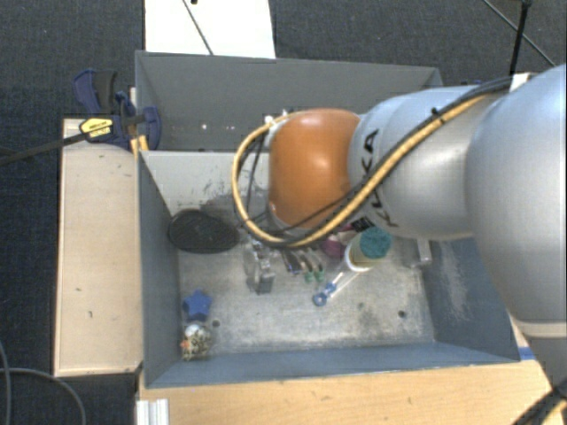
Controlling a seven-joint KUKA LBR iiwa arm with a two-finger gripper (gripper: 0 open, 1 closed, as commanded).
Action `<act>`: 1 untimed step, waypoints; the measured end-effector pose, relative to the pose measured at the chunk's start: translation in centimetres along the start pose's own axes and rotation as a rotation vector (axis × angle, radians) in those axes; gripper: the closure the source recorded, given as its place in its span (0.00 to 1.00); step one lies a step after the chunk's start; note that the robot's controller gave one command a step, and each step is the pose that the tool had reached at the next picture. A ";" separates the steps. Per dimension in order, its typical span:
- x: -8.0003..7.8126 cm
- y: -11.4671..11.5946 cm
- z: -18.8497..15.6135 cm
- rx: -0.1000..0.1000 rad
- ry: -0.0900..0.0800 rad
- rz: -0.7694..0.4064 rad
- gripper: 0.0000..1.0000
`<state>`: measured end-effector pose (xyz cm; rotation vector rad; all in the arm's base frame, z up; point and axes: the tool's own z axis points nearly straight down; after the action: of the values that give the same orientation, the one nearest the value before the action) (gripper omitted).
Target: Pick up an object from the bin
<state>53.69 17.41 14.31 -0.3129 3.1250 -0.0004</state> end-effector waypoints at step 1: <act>0.0 0.1 0.0 -0.001 0.000 0.001 0.00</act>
Offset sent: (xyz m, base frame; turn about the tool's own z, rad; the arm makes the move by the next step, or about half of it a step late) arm 0.0000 0.0000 0.0000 0.0000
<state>53.69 17.51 14.27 -0.3115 3.1252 0.0013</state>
